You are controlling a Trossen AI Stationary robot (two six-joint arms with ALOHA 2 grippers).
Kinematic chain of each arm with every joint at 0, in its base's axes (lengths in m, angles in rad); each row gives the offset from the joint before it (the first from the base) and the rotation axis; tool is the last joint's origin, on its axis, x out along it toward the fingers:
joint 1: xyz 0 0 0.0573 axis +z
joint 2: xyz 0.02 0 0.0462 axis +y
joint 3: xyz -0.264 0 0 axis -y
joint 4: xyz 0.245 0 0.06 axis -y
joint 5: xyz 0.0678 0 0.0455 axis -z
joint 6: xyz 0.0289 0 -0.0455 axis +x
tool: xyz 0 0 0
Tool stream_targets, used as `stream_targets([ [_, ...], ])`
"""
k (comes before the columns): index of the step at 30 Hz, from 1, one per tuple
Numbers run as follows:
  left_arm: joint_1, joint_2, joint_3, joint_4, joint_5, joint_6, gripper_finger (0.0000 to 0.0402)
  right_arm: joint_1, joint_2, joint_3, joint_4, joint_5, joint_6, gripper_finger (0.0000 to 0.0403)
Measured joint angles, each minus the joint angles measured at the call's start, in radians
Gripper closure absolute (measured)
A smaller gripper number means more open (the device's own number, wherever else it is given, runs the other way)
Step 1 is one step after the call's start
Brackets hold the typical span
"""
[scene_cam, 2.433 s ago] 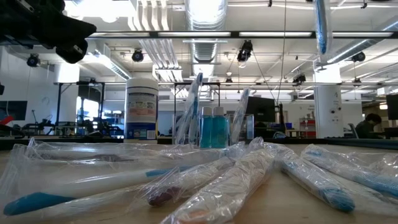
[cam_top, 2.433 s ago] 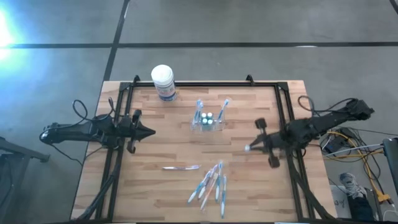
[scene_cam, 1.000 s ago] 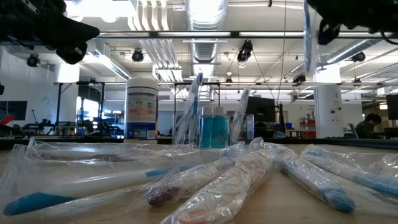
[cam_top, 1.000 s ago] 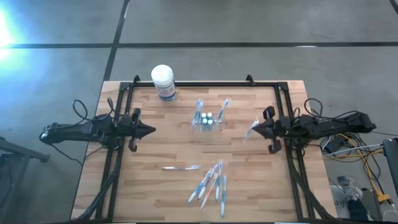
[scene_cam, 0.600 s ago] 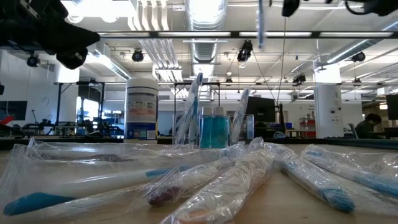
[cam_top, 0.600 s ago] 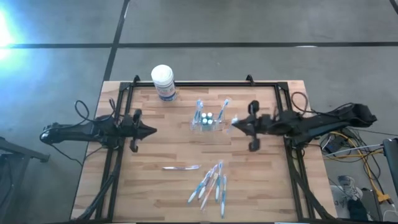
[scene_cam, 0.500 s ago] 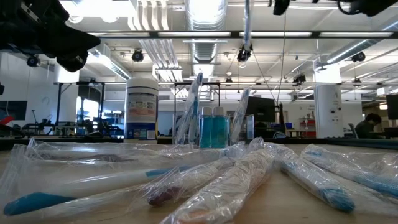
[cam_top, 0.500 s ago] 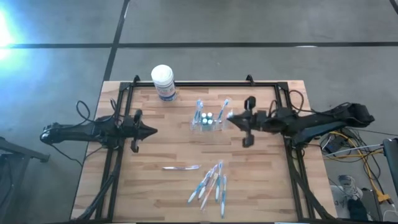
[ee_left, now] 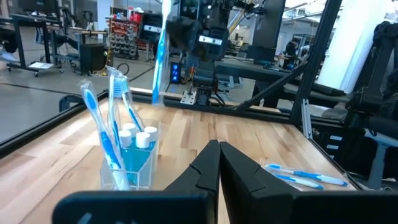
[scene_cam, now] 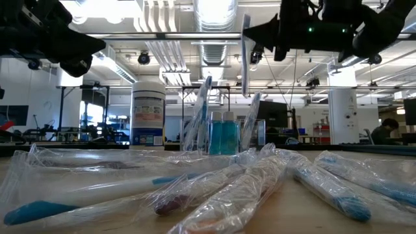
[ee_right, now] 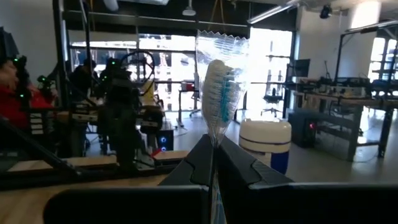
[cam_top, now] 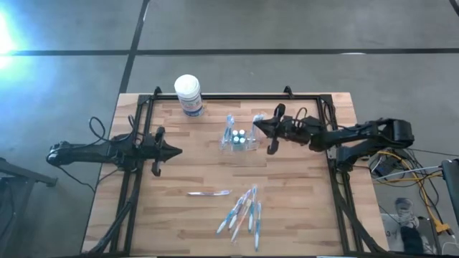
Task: Pick & Place toothbrushing station
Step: Put the blue toothbrush into the transparent bin organizer
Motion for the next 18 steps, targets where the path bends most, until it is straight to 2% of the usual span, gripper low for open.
stream_targets([
  [5,0.000,0.000,0.000,0.000,0.000,-0.001,0.0390,-0.014,0.050,-0.025,0.036,0.004,0.005,0.0394],
  [9,0.000,0.000,0.000,0.000,0.000,-0.001,0.0388,-0.016,0.095,-0.053,0.064,0.062,-0.002,0.0394],
  [18,0.000,0.000,0.000,0.000,0.000,-0.009,0.0391,-0.020,0.238,-0.189,0.451,0.144,0.003,0.0394],
])
